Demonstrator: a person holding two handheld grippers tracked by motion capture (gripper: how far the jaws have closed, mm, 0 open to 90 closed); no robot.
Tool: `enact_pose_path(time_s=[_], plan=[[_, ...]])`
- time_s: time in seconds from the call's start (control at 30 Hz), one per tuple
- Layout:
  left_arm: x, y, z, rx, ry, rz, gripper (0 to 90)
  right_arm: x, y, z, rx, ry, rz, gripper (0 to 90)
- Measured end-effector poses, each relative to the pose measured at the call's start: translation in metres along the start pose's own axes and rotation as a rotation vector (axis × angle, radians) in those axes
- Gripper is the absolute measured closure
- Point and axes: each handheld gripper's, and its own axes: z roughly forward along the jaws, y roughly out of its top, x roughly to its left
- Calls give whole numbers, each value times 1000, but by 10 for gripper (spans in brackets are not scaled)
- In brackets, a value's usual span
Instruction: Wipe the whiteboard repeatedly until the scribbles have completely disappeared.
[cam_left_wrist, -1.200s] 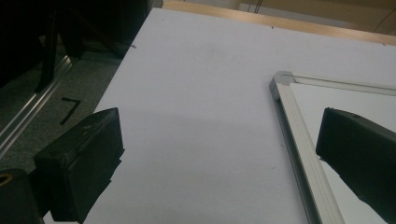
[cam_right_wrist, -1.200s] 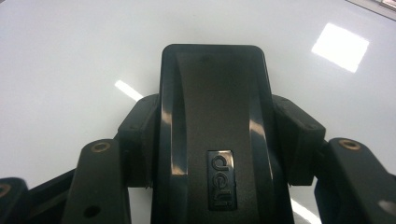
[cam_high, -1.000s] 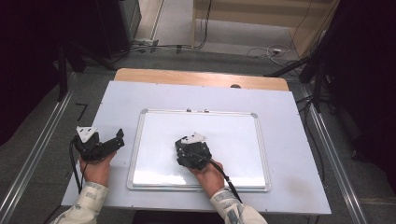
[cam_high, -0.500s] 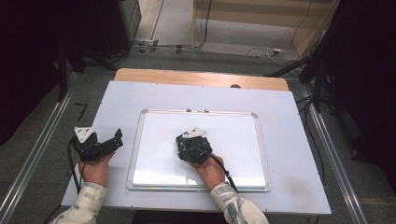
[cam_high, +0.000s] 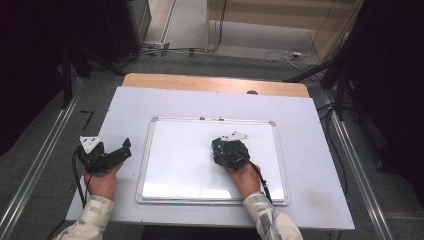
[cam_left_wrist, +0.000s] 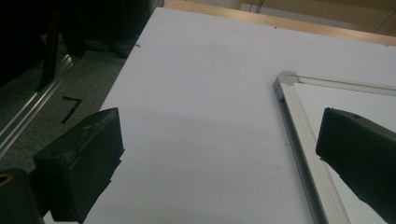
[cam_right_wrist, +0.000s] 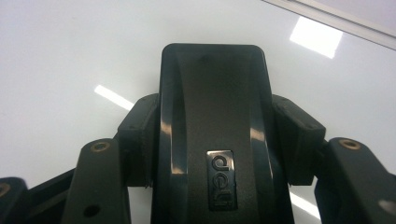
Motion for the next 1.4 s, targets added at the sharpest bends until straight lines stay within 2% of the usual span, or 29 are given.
enact_pose_path(time_s=[0.33,0.53,0.67,0.8,0.83,0.9,1.23,1.4], plan=[[1,0,-1,1,4,0,12,-12,0,0,-1,-11,12,390],[-1,0,-1,5,2,6,12,-14,11,11,-2,-13,18,390],[-1,0,0,5,1,4,12,-4,22,20,-3,-6,7,390],[0,0,0,1,1,0,12,13,30,26,-5,12,-17,390],[0,0,0,2,2,-2,12,13,30,26,-5,12,-17,390],[1,0,0,0,2,-5,12,26,32,28,-8,32,-44,390],[0,0,0,2,0,-2,12,49,26,22,-13,86,-102,390],[0,0,0,2,2,-4,12,53,20,16,-12,106,-123,390]])
